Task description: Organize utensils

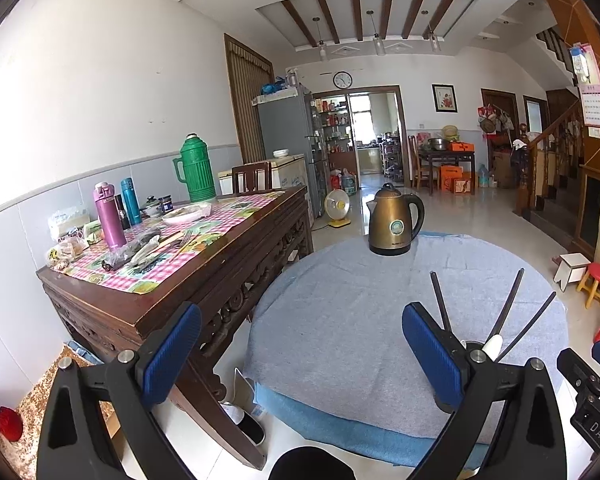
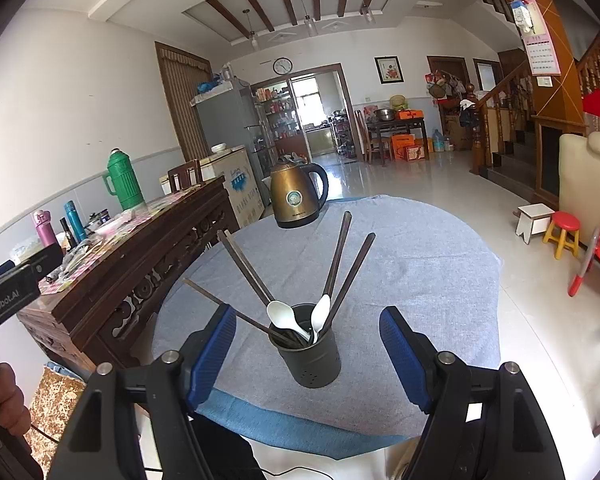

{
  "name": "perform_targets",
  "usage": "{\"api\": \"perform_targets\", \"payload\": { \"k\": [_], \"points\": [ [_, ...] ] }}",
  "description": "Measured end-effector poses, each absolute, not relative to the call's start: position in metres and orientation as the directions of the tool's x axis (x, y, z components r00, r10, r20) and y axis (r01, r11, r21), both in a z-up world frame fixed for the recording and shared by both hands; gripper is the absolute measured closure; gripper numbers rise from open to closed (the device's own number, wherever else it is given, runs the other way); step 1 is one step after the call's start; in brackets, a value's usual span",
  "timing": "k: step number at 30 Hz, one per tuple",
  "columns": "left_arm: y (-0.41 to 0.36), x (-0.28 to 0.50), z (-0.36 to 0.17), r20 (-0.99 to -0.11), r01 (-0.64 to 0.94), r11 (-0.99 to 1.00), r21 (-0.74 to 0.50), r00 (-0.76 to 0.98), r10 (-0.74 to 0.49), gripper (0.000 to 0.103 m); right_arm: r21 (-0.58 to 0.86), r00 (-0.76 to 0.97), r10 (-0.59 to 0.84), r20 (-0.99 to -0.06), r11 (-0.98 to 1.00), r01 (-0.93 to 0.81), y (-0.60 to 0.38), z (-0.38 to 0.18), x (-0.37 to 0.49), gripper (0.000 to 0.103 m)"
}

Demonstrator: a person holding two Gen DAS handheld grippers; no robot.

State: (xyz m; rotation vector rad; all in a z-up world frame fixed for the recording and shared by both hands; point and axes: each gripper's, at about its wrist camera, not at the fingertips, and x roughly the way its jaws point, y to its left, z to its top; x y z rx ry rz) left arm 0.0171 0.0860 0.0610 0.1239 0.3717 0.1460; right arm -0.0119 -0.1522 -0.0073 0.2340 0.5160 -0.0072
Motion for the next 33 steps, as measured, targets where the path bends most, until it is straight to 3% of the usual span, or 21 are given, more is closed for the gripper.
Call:
{"api": "perform_targets", "payload": {
  "k": [33],
  "points": [
    [0.0837,0.0166,0.0518,-0.375,-0.1,0.982,0.162,0.914,0.155,0.003,0.228,0.865,0.056,-0.499,0.971,0.069,-0.1454,-0.0062,-0.0102,0.025]
  ]
}}
